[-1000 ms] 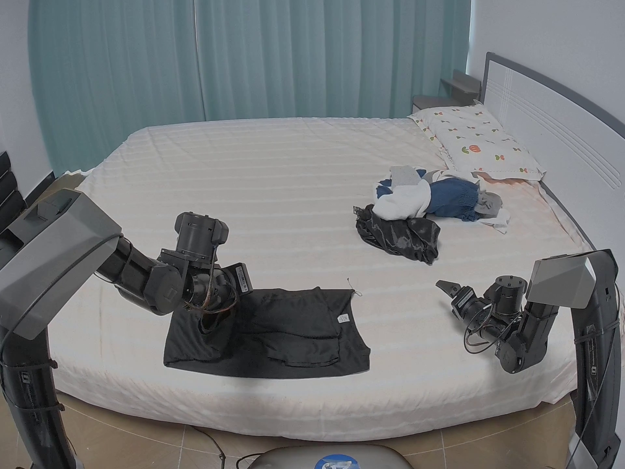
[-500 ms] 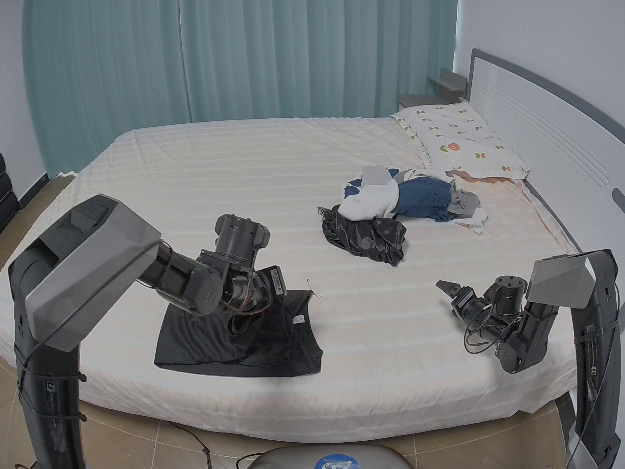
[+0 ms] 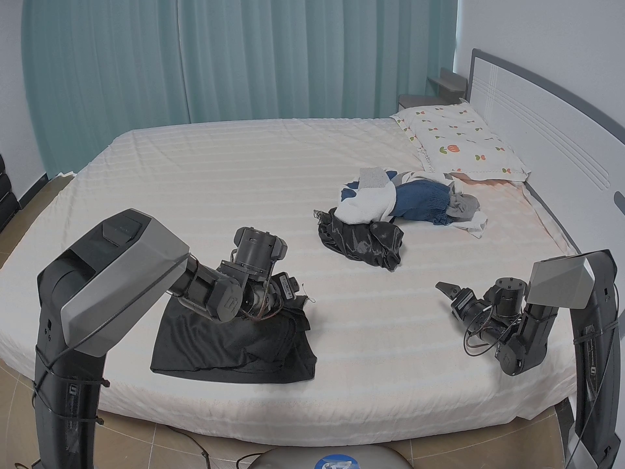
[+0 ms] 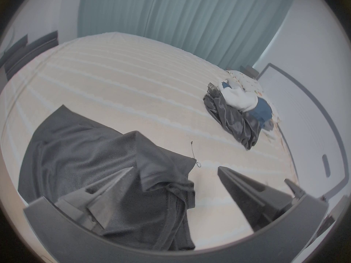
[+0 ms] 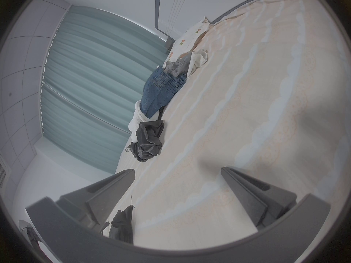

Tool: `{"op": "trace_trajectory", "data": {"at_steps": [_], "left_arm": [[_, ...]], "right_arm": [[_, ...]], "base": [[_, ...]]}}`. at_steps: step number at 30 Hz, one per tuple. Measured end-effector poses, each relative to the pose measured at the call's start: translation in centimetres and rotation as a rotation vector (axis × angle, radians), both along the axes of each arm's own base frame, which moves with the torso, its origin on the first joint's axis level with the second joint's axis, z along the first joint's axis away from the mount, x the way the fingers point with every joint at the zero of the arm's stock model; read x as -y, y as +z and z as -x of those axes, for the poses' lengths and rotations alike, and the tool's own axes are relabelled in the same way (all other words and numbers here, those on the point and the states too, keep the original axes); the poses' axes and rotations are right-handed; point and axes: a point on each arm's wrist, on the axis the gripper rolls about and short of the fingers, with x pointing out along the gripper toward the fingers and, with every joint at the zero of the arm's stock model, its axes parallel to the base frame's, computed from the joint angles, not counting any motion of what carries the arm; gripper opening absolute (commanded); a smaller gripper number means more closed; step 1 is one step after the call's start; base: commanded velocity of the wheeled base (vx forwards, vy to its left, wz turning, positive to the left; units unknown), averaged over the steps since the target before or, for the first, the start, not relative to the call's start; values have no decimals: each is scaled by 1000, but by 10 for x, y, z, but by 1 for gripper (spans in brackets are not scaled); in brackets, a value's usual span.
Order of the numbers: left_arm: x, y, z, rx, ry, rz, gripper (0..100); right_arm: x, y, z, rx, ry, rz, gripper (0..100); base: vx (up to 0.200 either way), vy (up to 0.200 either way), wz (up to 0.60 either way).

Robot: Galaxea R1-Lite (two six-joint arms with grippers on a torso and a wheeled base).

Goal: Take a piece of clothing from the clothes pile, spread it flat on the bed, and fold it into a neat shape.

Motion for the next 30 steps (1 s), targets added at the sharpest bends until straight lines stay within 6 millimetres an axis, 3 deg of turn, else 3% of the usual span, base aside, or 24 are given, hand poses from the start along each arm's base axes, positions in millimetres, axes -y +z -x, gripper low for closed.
{"op": "trace_trajectory", "data": {"at_steps": [10,22,30], "left_arm": [[-13,21,1,-13,64,155,100],[-79,41,13,-49,154,270,100],[-129,36,21,-9,213,397,100]], "right_arm": [[0,0,1,-2,1,0,100],[0,-1,1,-3,0,1,100],[0,-2,2,-5,2,3,100]], "base": [[0,0,0],[0,0,0],[0,200,0]]}}
